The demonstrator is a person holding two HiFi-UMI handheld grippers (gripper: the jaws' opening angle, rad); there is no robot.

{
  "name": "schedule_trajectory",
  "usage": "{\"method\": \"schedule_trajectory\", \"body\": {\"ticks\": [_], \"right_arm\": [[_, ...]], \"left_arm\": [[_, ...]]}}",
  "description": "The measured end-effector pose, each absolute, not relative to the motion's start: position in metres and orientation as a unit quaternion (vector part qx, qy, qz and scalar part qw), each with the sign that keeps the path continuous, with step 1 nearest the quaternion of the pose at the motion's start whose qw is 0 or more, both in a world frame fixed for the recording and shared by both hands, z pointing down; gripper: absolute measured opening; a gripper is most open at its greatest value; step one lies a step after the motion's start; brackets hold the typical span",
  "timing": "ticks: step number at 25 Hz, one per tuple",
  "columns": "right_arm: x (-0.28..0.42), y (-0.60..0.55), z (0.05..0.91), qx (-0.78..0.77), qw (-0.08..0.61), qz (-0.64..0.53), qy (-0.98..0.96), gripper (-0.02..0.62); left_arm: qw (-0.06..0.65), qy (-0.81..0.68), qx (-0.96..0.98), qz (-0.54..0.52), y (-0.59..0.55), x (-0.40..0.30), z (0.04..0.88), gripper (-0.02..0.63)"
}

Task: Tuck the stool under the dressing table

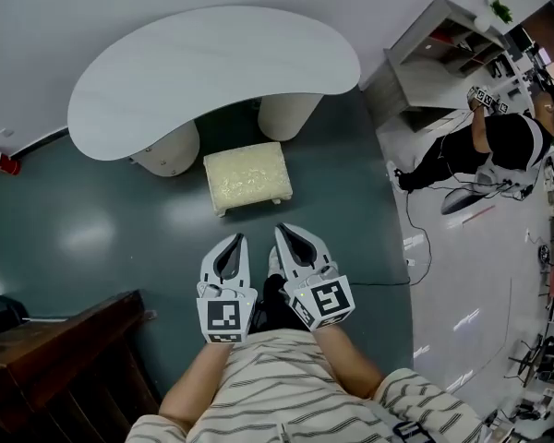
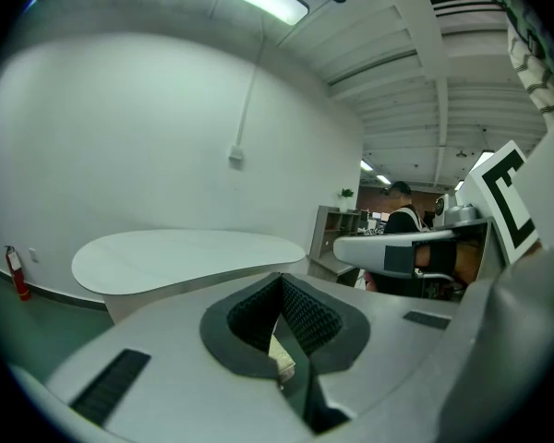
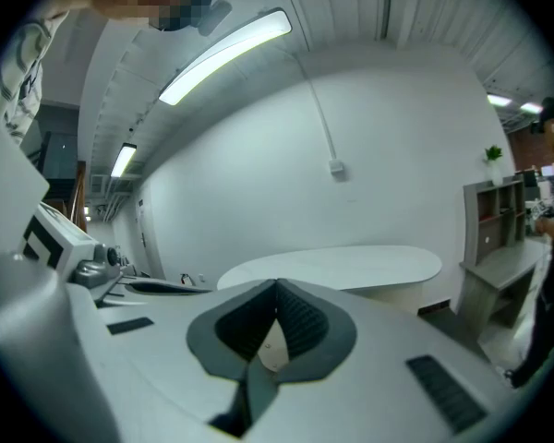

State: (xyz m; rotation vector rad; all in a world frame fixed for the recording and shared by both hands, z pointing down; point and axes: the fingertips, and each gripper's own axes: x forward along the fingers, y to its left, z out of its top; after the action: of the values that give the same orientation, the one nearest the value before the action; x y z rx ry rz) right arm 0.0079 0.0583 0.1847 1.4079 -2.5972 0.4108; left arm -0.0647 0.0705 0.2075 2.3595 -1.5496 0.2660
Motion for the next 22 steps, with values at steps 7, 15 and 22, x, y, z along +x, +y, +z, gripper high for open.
{"method": "schedule_trajectory", "body": {"ticks": [7, 15, 22], "right_arm": [[0.034, 0.024, 0.232, 0.458, 0.102, 0.162, -0.868, 0.012], [0.055, -0.008, 0.292, 0.437, 0.138, 0.179, -0.87, 0.012], [0.069, -0.031, 0.336, 0.422, 0.156, 0.191, -0.873, 0.012]], "left_arm": [[0.162, -0.553, 0.808, 0.127, 0.037, -0.049, 0.245, 0.006], [0.174, -0.563, 0.791, 0.164, 0.003, -0.027, 0.302, 0.006], [0.193, -0.582, 0.771, 0.171, -0.019, -0.017, 0.344, 0.006]]}}
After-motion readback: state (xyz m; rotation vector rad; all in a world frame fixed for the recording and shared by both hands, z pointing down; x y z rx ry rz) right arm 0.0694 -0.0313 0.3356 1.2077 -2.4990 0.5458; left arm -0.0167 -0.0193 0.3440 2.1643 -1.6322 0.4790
